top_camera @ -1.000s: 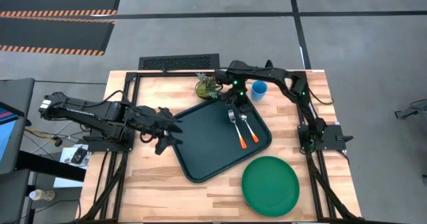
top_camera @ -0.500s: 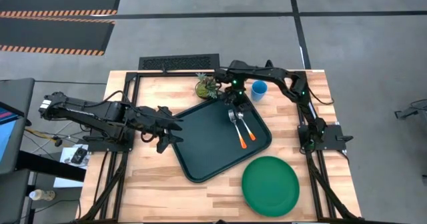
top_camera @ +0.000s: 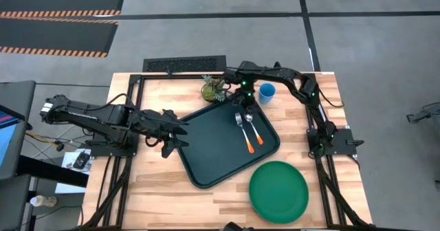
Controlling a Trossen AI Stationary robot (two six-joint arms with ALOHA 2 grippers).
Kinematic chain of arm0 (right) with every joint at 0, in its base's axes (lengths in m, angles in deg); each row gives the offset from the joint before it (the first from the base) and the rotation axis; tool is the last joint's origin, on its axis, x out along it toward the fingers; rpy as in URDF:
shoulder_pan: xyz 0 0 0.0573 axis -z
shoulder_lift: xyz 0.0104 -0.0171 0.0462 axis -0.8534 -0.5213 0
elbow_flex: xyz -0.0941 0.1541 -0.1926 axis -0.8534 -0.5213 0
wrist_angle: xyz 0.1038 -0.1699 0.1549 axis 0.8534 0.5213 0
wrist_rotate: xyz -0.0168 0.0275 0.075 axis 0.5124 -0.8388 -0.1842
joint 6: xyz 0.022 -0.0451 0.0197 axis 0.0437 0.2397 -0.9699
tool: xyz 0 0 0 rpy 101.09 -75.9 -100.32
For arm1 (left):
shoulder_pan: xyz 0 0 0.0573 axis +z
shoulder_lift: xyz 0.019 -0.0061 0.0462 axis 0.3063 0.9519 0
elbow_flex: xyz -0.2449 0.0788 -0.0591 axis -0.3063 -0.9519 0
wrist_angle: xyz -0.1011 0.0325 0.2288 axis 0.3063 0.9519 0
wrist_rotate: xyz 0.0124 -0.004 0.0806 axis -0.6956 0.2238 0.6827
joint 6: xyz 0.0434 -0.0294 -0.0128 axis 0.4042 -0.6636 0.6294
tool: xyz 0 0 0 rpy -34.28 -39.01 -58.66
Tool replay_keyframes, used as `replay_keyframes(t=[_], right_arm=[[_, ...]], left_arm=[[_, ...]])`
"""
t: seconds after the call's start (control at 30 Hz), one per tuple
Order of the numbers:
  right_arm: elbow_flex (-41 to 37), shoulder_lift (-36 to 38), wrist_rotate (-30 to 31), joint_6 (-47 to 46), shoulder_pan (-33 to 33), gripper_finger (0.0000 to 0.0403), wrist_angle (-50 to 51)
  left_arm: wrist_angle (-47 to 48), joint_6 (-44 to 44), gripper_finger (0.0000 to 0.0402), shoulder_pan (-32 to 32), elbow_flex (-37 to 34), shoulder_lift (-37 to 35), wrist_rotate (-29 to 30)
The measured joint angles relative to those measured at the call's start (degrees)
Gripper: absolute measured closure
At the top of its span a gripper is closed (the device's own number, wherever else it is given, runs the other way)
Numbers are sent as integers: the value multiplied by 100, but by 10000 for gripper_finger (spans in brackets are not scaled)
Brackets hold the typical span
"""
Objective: Pick and place plate/cup/fork/spoon on tray
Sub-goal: Put the orange spoon on the black serving tray to the left of the orange fork, then put the blue cup to the top right on the black serving tray
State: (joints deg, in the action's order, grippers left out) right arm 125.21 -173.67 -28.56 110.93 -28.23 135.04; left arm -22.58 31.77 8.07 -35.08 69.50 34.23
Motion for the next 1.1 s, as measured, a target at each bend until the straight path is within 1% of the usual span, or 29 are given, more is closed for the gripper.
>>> replay_keyframes(t=[0.37, 0.5, 0.6, 1.0, 1.1], right_arm=[[-4, 0, 14, 17, -2, 362, -167], [-246, -2, 158, -213, -16, 361, -474], [-331, -2, 310, -264, -35, 352, -488], [-334, -2, 338, -404, -101, 315, -735], [-333, -2, 481, -548, -96, 303, -718]], left_arm=[[0, -132, 162, 0, 0, 0, -2], [0, -134, 162, 0, 0, 0, -2], [0, -134, 162, 0, 0, 0, -2], [0, -164, 162, -2, 0, 0, -2], [-2, -167, 162, -1, 0, 0, -2]])
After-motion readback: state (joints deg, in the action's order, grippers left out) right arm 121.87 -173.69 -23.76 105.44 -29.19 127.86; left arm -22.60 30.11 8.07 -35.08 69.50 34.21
